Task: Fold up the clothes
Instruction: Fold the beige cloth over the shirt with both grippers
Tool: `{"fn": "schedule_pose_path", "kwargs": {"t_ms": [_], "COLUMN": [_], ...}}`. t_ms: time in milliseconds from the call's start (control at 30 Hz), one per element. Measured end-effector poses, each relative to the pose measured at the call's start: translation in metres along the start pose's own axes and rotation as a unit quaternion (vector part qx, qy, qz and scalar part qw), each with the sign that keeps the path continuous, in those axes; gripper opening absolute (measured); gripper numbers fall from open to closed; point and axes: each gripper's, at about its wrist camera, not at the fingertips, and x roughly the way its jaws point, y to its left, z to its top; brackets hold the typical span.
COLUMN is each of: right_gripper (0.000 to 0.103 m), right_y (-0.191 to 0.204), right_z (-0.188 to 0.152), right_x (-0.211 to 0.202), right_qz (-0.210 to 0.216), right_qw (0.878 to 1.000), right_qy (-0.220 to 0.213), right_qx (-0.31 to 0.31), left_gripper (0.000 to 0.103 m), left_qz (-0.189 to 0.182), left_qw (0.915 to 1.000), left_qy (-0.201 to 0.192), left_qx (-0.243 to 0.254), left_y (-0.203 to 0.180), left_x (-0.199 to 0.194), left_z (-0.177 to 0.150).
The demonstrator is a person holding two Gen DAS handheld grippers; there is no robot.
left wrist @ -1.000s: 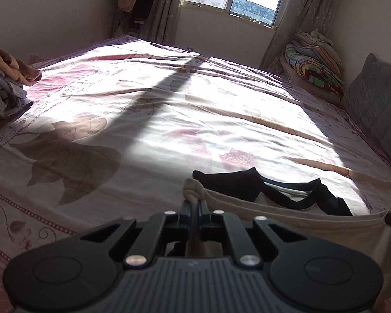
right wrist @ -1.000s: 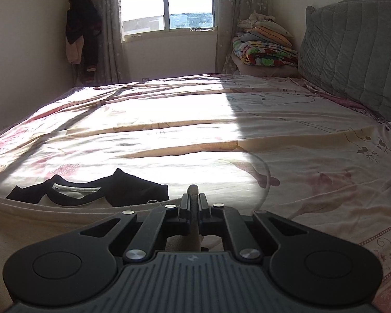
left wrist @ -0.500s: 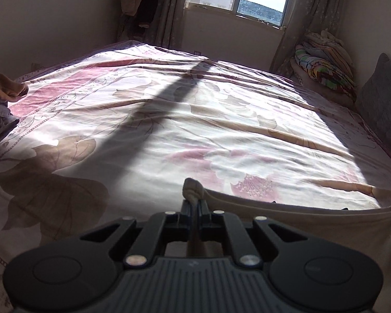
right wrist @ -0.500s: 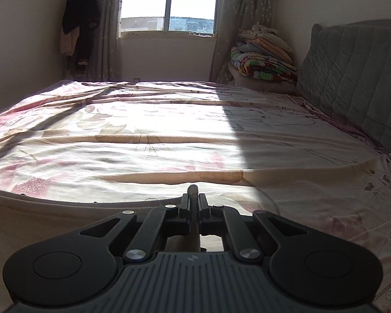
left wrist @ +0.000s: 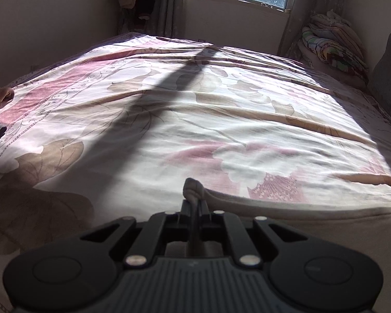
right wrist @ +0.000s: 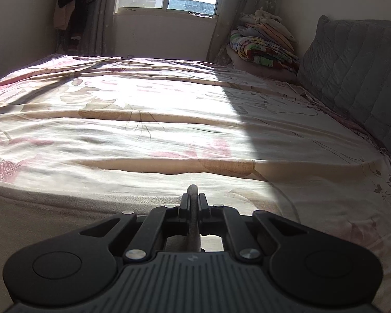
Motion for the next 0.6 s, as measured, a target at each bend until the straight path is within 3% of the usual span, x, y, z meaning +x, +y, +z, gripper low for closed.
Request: {"fn": "schedule_pose_path", "kwargs": {"t_ms": [233, 367, 467, 600], "right_gripper": [0.006, 0.007, 0.009, 0.022], "right_y": [0.012, 0.022, 0.024, 0.014], "right_z": [-0.003, -0.004, -0.003, 0.001], "right_x": [0.013, 0.012, 0.008, -0.004], "right_qz": [-0.010, -0.021, -0.021, -0.016], "right_qw": [0.999, 0.997, 0.995, 0.996], "right_qy": [0.039, 0.044, 0.050, 0.056], "right_qx": [-0.036, -0.068, -0.083, -0.064], "left_gripper": [0.006, 0.013, 0.041, 0.051], "left_qz": [0.024, 0.033, 0.036, 0.028], "left_qw": [0.9992, 0.9985, 0.9986, 0.9990], "left_qy": [0.003, 0.004, 0.012, 0.029], "left_qx": [0.033, 0.043, 0.037, 0.018], "left_y": [-0.012, -0.016, -0.014, -0.008], "left_x": [0.006, 0.004, -0.002, -0.014], "left_z": [-0.009, -0.009, -0.004, 0.002]}}
